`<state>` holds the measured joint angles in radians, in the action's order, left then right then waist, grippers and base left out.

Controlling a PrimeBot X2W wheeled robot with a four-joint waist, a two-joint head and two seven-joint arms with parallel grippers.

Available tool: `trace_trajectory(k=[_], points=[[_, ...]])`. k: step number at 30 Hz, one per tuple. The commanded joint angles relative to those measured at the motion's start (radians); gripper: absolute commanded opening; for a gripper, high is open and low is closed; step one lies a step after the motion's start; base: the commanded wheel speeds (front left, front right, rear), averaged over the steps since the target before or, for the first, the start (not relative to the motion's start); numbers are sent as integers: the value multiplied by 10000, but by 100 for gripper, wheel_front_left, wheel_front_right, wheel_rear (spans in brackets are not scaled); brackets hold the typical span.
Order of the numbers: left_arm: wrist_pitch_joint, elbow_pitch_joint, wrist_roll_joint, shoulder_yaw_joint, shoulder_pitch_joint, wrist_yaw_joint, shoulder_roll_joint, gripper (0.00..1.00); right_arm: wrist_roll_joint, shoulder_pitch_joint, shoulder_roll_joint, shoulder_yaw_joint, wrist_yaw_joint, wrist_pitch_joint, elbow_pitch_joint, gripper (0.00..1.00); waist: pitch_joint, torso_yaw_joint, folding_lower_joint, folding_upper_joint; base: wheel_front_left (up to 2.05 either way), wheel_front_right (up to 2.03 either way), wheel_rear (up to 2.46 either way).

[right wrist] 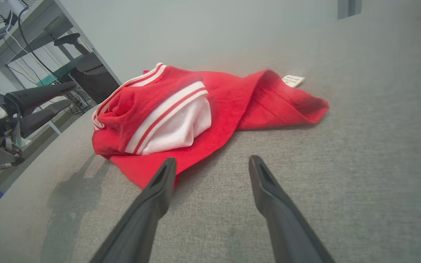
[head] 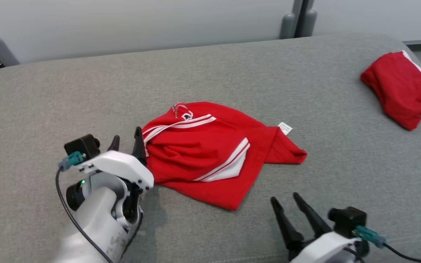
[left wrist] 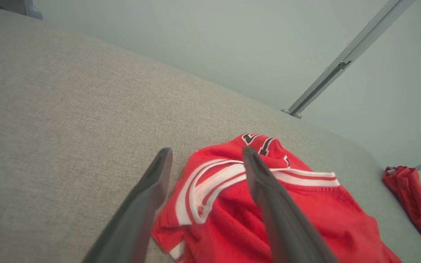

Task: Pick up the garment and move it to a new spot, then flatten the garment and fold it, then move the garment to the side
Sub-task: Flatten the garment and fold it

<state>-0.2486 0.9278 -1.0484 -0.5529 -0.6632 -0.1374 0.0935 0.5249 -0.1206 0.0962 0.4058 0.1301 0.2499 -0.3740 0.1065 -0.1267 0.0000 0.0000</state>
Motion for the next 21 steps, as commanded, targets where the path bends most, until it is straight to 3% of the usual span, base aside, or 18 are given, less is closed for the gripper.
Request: trace_trajectory(k=[1,8,15,16,17,18,21], points=[[-129,-518,517,510,186,130,178,100,220,-585,-111,522,6,118,-120,100,90,291,0,0,0,0,0],[-130,-2979,3011,1814,1590,761,-154,100,2399,-1834,-415,1998,6,118,-2015,100,217,1217,0,0,0,0,0],[-131,-4747,4250,2422,2713,964,-410,100,3845,-2443,-454,2838,6,118,-3063,100,212,1978,0,0,0,0,0],[-131,-4927,4396,2430,2839,958,-417,100,4119,-2477,-455,2937,6,118,-3175,71,204,2015,0,0,0,0,0],[-131,-5086,4499,2434,2965,954,-422,100,4345,-2530,-455,3110,6,118,-3286,27,194,2035,0,0,0,0,0],[-131,-5237,4520,2417,3094,948,-425,100,4521,-2606,-456,3241,6,118,-3353,0,181,2034,0,0,0,0,0],[-131,-5551,4509,2453,3469,888,-428,100,4654,-2827,-457,3432,6,118,-3467,0,107,1907,0,0,0,0,0]])
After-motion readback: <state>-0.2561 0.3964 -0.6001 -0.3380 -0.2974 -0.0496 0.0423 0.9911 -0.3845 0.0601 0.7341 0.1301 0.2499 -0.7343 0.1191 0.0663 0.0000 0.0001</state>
